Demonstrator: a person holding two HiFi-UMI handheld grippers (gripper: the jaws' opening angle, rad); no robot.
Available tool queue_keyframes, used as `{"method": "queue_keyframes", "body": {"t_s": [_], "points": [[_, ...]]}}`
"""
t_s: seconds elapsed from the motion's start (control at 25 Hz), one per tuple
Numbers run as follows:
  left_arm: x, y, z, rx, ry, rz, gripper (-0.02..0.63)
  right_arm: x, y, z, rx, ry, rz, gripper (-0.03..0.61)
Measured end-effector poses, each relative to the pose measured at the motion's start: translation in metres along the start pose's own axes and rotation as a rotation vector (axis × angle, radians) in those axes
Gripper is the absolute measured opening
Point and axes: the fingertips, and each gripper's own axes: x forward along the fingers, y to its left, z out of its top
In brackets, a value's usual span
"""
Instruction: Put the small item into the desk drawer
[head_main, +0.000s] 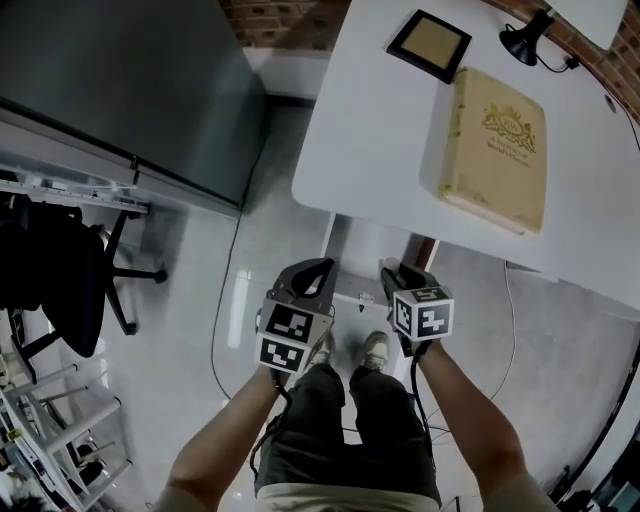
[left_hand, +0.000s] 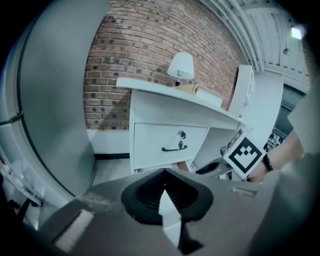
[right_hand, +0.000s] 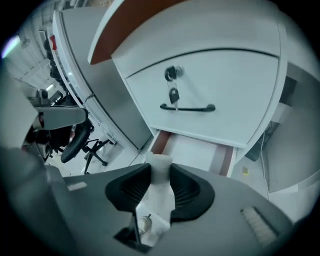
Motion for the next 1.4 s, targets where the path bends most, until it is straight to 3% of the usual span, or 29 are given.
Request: {"method": "queue_keyframes", "body": {"t_s": [0.4, 0.84, 1.04, 1.4], "points": [[0.072, 0.015, -0.086, -0.047, 0.092, -0.037, 0.003, 0.105, -0.041, -0.060, -0.035, 0.149, -0.013, 0.129], [0.108, 0.024, -0.111, -0.069, 0.113, -0.069, 0.003, 0.166, -0.062, -0.093, -0.154, 0.282, -0.020, 0.141], [0.113, 0.028, -0.108, -0.065, 0.120, -0.075, 0.003, 0.161, -0.066, -0.100, -0.123, 0.287, -0.017, 0.167], [0.069, 0.013, -0.069, -0.058, 0.127, -0.081, 0.003, 0.081, -0.031, -0.064, -0.108, 0.212, 0.017, 0.095]]}}
